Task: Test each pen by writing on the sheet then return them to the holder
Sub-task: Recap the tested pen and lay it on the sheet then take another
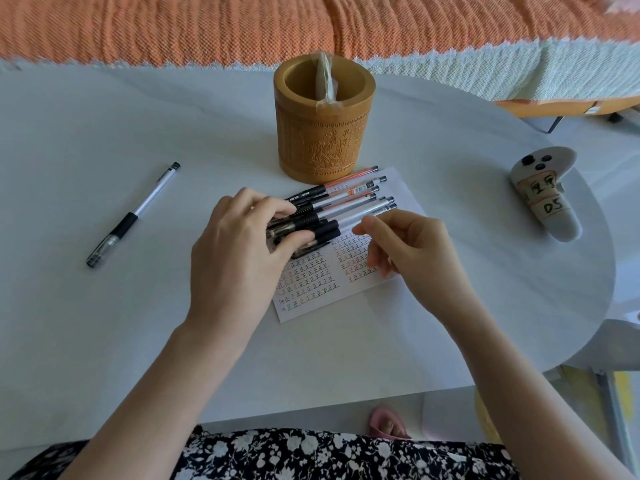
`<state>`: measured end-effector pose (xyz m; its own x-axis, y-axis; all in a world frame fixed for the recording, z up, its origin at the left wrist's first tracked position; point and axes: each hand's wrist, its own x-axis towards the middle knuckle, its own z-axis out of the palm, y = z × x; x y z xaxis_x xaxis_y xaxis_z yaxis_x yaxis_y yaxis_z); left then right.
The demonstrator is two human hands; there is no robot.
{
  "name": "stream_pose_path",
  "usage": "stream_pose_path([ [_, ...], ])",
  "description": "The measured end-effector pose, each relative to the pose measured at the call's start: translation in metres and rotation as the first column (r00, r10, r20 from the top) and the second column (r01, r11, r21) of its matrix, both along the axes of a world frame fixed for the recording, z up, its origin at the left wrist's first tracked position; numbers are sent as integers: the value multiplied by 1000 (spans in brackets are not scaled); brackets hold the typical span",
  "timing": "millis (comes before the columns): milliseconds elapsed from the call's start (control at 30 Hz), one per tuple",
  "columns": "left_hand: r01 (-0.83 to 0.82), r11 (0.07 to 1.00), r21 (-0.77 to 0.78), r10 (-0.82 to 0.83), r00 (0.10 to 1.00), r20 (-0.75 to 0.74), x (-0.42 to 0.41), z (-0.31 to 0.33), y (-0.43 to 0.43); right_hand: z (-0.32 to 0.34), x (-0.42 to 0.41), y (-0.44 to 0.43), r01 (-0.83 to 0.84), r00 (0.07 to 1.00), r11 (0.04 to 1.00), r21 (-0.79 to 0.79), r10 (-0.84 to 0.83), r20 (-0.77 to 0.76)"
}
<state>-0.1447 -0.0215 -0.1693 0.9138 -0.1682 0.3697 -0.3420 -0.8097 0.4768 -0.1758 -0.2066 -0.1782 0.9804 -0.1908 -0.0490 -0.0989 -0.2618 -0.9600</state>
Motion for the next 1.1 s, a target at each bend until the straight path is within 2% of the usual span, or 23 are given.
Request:
stream_pose_path([
  [100,-18,996,-87,18,1000,-5,7,2,13,0,0,-1,0,1000,998,-57,0,10],
  [200,-72,993,-95,72,997,-1,18,2,33,-1,0,0,2,1000,995,-102,0,18],
  [467,-318,941,117,328,941,-81,30,-4,71,-2,0,3,5,999,988,-155,1,40],
  [633,-390,901,190,418,896,-147,32,-6,85,0,0,6,-6,999,987,-161,14,45],
  [733,-381,903,196,413,897,-156,36,-10,93,1,0,8,-15,999,986,-164,23,45],
  [933,-321,946,35,323,937,-135,34,-11,89,1,0,12,-29,998,988,-150,36,48],
  [1033,-202,960,-194,184,977,-104,29,1,75,3,0,14,-43,997,991,-124,50,58],
  [1100,-71,936,-344,31,992,-120,21,13,61,5,-1,16,-62,996,996,-61,66,67],
])
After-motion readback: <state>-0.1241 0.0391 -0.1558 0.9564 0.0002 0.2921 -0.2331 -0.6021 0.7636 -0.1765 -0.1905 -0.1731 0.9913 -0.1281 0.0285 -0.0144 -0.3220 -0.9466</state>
